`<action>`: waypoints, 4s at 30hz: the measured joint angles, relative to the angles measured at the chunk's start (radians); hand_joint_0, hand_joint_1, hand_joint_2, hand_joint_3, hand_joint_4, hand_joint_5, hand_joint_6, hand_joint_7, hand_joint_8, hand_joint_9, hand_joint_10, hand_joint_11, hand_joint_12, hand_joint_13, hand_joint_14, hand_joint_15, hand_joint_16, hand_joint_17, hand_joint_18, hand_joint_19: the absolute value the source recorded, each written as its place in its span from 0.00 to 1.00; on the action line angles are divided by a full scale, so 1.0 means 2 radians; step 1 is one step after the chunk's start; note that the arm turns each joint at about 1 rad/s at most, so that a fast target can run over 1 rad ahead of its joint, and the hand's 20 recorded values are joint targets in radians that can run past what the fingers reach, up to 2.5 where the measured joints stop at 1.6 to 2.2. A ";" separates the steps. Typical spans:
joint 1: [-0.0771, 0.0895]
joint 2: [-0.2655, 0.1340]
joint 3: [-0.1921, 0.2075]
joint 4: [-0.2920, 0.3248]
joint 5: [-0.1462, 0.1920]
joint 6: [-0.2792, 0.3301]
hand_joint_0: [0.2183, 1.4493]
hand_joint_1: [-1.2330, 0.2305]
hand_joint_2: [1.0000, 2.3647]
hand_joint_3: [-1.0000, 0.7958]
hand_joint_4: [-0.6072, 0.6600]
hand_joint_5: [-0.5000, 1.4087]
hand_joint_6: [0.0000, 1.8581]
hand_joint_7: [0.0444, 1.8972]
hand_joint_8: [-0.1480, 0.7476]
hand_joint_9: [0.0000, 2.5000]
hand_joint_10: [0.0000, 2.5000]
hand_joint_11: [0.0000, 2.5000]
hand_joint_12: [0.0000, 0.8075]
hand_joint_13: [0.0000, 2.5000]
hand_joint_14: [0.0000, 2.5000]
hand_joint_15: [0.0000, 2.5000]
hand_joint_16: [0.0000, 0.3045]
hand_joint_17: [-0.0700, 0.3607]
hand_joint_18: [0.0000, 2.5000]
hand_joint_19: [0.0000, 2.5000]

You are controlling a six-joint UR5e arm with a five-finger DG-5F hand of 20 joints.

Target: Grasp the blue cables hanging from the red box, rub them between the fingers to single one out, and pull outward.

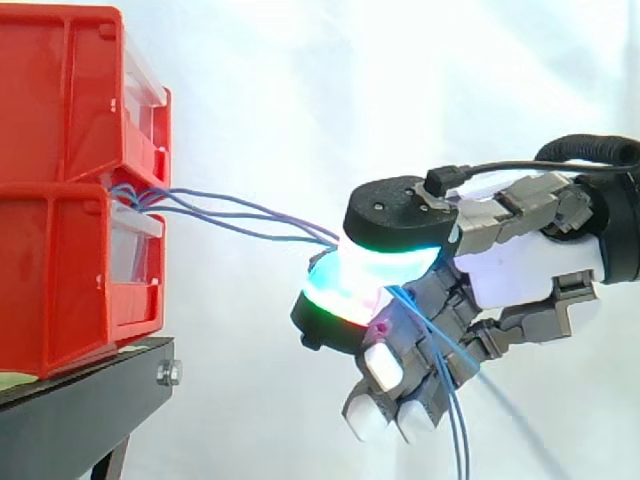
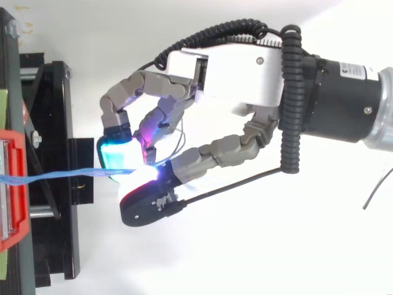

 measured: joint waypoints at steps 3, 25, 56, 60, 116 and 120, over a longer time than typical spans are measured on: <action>0.000 0.000 0.000 -0.002 0.000 0.000 0.50 0.22 0.00 0.31 0.34 0.17 0.49 0.68 0.48 0.39 0.01 0.25 0.46 0.31 0.01 0.15 0.16 0.42 0.30 0.20; 0.000 0.000 0.000 -0.003 0.000 0.001 0.24 0.32 0.00 0.28 0.54 0.18 0.47 0.47 0.50 0.40 0.01 0.25 0.49 0.34 0.01 0.17 0.18 0.44 0.33 0.20; -0.003 0.006 0.000 -0.012 -0.006 0.001 0.33 0.33 0.01 0.49 0.52 0.17 0.48 0.47 0.51 0.39 0.01 0.26 0.49 0.33 0.01 0.16 0.18 0.45 0.32 0.20; -0.003 0.007 0.000 -0.016 -0.006 0.001 0.36 0.28 0.01 0.46 0.48 0.17 0.48 0.49 0.49 0.38 0.01 0.26 0.47 0.32 0.01 0.16 0.17 0.43 0.31 0.20; -0.004 0.011 0.000 -0.023 -0.005 0.001 0.24 0.38 0.00 0.28 0.52 0.17 0.47 0.45 0.51 0.39 0.01 0.25 0.49 0.34 0.01 0.17 0.18 0.45 0.33 0.20; -0.005 0.011 0.000 -0.023 -0.005 0.001 0.28 0.36 0.00 0.28 0.51 0.17 0.47 0.47 0.50 0.39 0.01 0.25 0.48 0.33 0.01 0.17 0.17 0.43 0.32 0.21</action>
